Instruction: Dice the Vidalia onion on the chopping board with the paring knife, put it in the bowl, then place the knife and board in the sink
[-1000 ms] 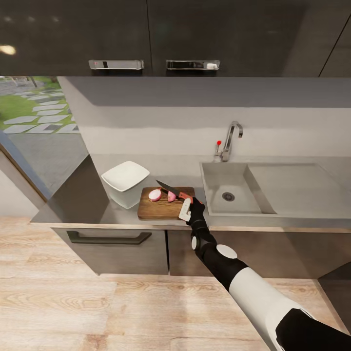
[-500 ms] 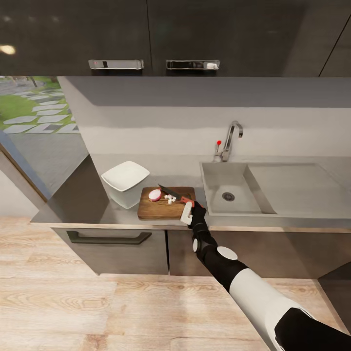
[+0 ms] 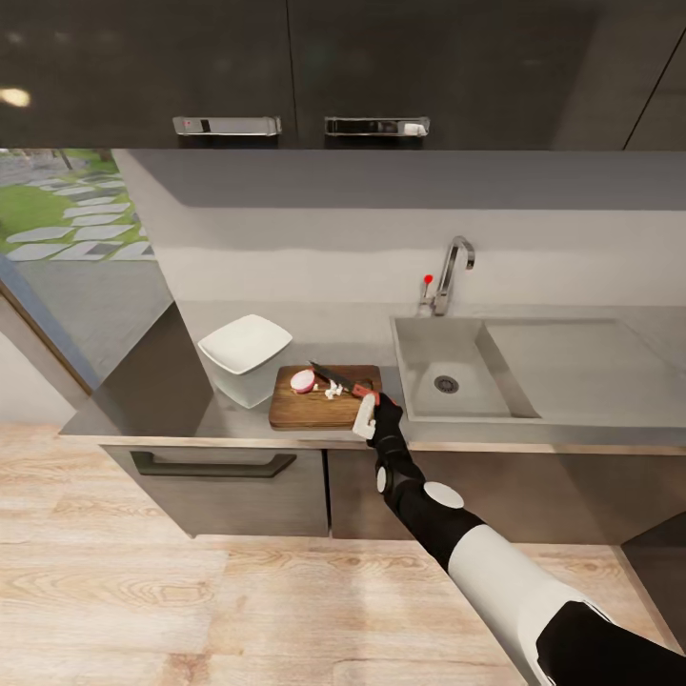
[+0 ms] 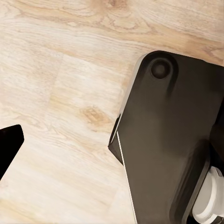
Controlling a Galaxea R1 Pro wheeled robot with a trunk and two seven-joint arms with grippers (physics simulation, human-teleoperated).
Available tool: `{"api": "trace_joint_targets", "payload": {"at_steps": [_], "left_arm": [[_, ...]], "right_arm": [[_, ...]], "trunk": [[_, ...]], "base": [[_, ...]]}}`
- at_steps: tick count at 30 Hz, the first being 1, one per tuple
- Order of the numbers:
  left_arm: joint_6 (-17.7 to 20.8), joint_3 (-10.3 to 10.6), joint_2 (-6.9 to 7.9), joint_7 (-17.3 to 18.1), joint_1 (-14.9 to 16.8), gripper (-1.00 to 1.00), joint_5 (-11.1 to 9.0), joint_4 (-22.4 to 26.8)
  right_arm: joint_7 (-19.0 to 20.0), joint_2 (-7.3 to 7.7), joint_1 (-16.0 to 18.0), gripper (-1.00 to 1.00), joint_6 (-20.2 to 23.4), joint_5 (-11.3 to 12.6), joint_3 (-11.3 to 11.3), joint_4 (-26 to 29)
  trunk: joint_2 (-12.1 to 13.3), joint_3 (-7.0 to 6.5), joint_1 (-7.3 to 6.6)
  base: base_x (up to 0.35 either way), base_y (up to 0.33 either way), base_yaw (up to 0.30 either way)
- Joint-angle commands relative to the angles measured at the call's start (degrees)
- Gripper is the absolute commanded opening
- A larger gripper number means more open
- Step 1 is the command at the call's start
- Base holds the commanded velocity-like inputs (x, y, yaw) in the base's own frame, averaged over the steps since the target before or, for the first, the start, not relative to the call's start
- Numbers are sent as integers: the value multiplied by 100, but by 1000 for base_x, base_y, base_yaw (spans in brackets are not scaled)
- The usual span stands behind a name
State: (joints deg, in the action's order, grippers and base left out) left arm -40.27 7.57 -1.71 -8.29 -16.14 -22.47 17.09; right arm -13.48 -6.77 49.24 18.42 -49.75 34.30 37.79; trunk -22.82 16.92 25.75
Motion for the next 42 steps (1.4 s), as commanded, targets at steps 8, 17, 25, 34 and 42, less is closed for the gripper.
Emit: {"api": "trace_joint_targets", "payload": {"at_steps": [8,17,25,34,42], "left_arm": [[-8,47,4,-59,-3,100,-12,14],[1,44,4,-59,-3,100,-12,14],[1,45,4,-59,-3,100,-12,14],[1,48,4,-59,-3,100,-12,14],[1,49,4,-59,-3,100,-12,14]], "right_arm": [[-41,-7,7,-100,344,-43,8,657],[-22,-75,7,-100,477,7,23,831],[1,-88,7,-100,476,17,24,702],[77,-92,7,-100,452,9,32,298],[91,-153,7,-100,445,9,76,16]], "trunk": [[-10,9,4],[-10,9,4],[-10,9,4],[-10,9,4],[-10,9,4]], "base": [[0,0,0],[0,162,0],[0,34,0],[0,0,0],[0,0,0]]}}
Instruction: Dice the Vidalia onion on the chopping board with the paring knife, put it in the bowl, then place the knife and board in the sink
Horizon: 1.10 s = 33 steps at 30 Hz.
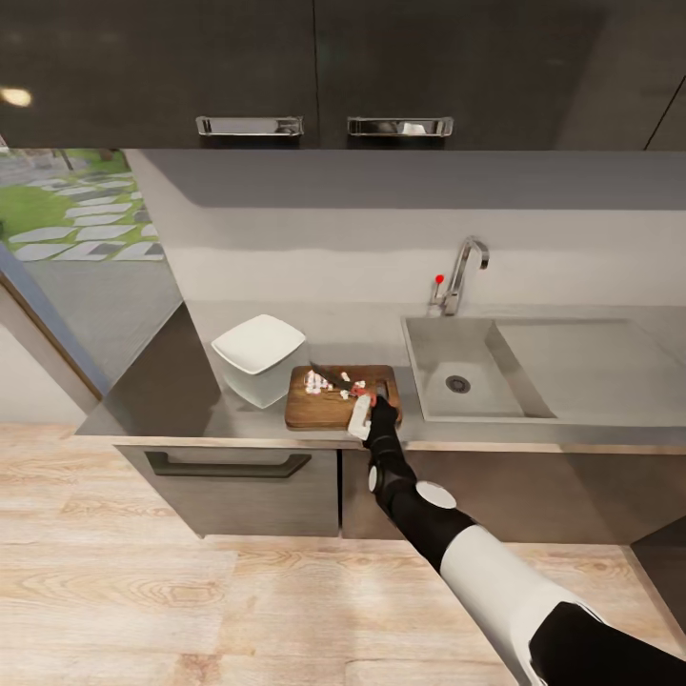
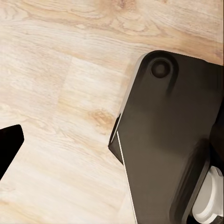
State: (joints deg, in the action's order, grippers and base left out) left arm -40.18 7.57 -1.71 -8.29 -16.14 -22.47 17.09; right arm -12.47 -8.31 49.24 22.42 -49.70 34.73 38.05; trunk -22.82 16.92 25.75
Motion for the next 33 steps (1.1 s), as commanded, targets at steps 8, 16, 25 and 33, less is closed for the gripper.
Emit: {"api": "trace_joint_targets", "payload": {"at_steps": [8,16,25,33], "left_arm": [[-8,50,4,-59,-3,100,-11,14],[-8,51,4,-59,-3,100,-11,14],[-8,51,-1,-59,-3,100,-11,-2],[-8,46,-13,-59,-3,100,-11,-63]], "right_arm": [[-10,-22,7,-100,33,-20,34,-103],[-31,-13,7,-100,7,-4,-61,262],[1419,69,5,-100,83,659,-2261,2124],[5171,278,7,-100,1093,677,-5126,4016]], "trunk": [[-10,10,4],[-10,10,4],[-10,10,4],[-10,10,4]], "base": [[0,0,0],[0,0,0],[0,0,0],[0,0,0]]}}
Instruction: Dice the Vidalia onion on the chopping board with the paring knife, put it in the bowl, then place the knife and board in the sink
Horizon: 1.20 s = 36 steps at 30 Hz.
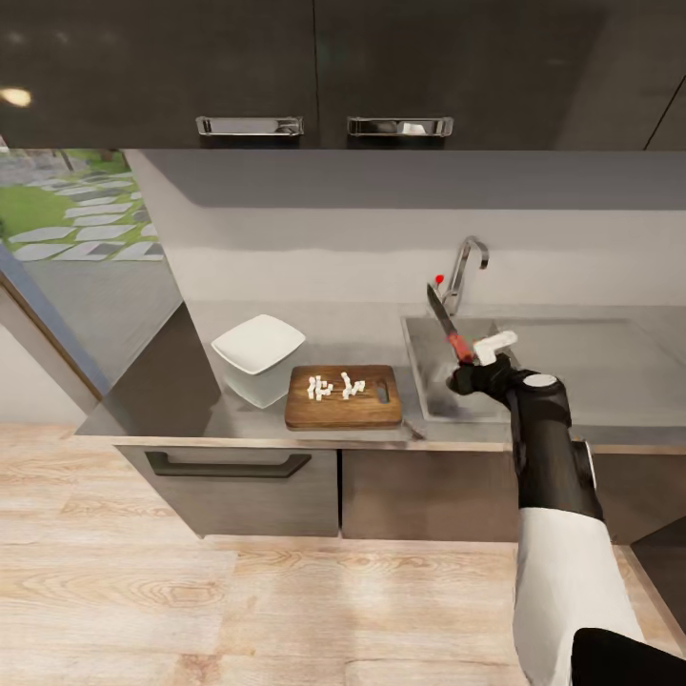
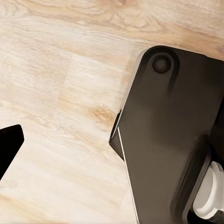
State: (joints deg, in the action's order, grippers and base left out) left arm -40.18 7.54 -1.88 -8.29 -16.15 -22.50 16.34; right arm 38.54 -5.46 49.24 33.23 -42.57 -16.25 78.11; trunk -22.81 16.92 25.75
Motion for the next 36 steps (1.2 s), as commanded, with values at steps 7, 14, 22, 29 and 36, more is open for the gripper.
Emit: {"api": "trace_joint_targets", "payload": {"at_steps": [7,14,22,29,36], "left_arm": [[-11,46,3,-58,-2,100,-9,10],[-17,46,3,-53,-2,100,8,17],[-17,45,3,-55,-2,100,8,18],[-17,45,3,-57,-2,100,8,18],[-17,45,3,-57,-2,100,8,19]], "right_arm": [[656,109,5,-100,55,-56,-1335,-1],[590,125,4,-100,28,-66,-1624,-309],[586,121,3,-100,34,-58,-1627,-465],[575,123,3,-100,43,-58,-1627,-729],[567,124,4,-100,43,-58,-1627,-784]], "trunk": [[-11,9,4],[-11,9,4],[-11,9,4],[-11,29,4],[-11,91,4]], "base": [[0,0,0],[113,0,0],[274,0,0],[21,0,0],[208,0,0]]}}
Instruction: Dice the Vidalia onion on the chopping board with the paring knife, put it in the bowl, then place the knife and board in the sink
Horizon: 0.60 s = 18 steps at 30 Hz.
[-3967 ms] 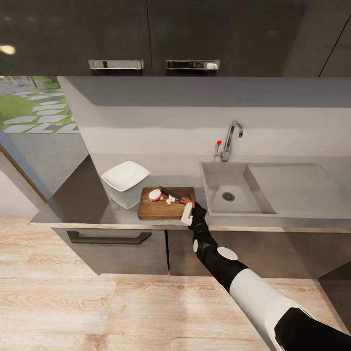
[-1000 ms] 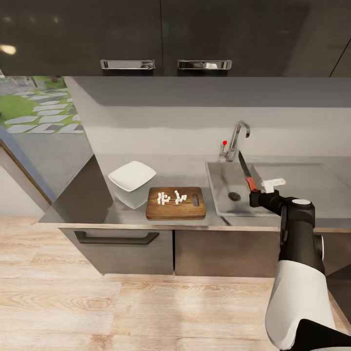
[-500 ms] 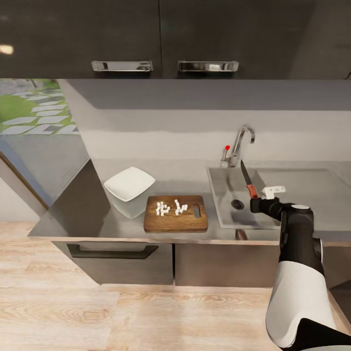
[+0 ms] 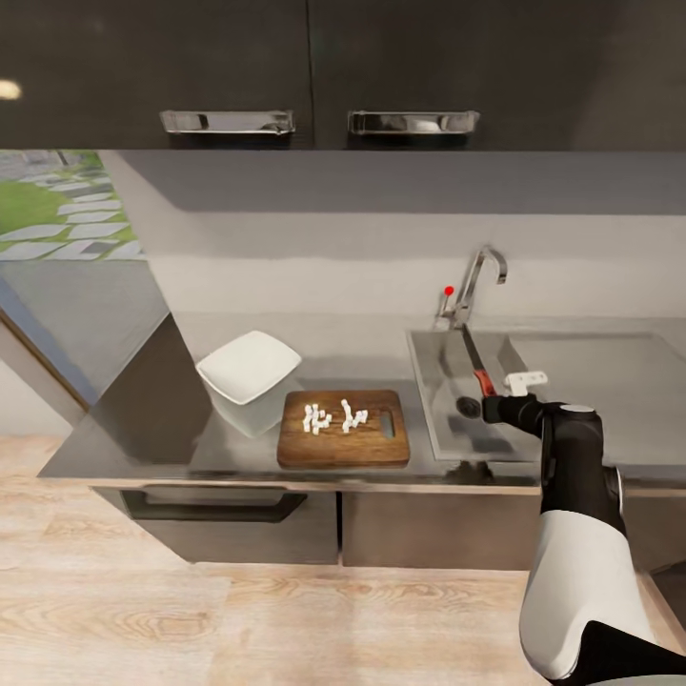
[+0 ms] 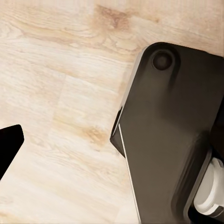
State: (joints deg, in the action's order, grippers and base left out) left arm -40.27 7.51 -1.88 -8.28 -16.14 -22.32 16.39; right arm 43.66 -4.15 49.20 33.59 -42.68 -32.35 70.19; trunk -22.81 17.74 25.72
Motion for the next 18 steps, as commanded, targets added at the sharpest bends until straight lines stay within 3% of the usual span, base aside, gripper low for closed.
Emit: {"api": "trace_joint_targets", "payload": {"at_steps": [1,8,14,18], "left_arm": [[-6,49,4,-59,-3,100,-9,13],[-1,49,4,-57,-3,100,-9,11],[-7,49,4,-60,-3,100,-9,11],[-7,49,4,-59,-3,100,-9,13]], "right_arm": [[55,-7,9,-100,8,-47,-17,-3],[29,-6,6,-100,5,-47,-19,-163],[-604,60,5,-100,-53,-44,-93,-926],[-706,103,8,-100,-161,-39,-174,-1054]], "trunk": [[-10,18,6],[-10,83,6],[-10,138,6],[-10,174,6]], "base": [[312,0,0],[179,0,0],[6,0,0],[145,-40,0]]}}
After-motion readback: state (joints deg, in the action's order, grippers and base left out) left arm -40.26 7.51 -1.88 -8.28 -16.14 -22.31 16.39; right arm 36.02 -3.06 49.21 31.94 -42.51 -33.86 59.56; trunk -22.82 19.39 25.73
